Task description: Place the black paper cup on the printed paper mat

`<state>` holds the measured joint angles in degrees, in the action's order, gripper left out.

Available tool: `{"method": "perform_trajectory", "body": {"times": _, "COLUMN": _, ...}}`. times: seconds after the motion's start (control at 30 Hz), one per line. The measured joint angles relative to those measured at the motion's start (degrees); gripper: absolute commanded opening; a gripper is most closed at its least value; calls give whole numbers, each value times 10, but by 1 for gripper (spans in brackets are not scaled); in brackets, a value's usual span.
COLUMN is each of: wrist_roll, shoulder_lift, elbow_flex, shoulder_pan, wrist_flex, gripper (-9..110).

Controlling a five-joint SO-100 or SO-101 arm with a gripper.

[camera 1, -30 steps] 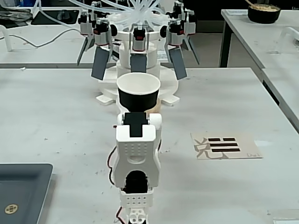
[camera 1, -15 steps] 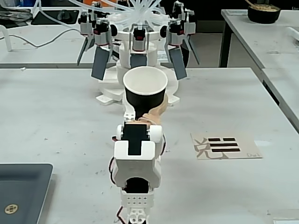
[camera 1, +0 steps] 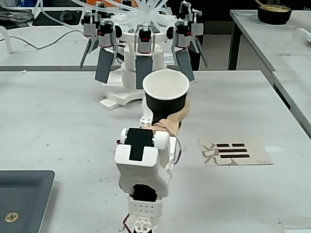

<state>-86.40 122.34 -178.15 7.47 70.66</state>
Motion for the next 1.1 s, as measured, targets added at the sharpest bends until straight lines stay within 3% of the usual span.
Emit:
{"method": "perform_trajectory", "body": {"times": 0.53, "wrist_roll": 0, "shoulder_lift": -142, "elbow_flex": 112, "shoulder_pan": 133, "wrist_flex": 0, "gripper": 3}}
{"method": "perform_trajectory", "body": {"times": 1.1, "wrist_roll": 8, "shoulder_lift": -328, "elbow_flex": 290, "shoulder_pan": 205, "wrist_flex": 4, "gripper": 4}}
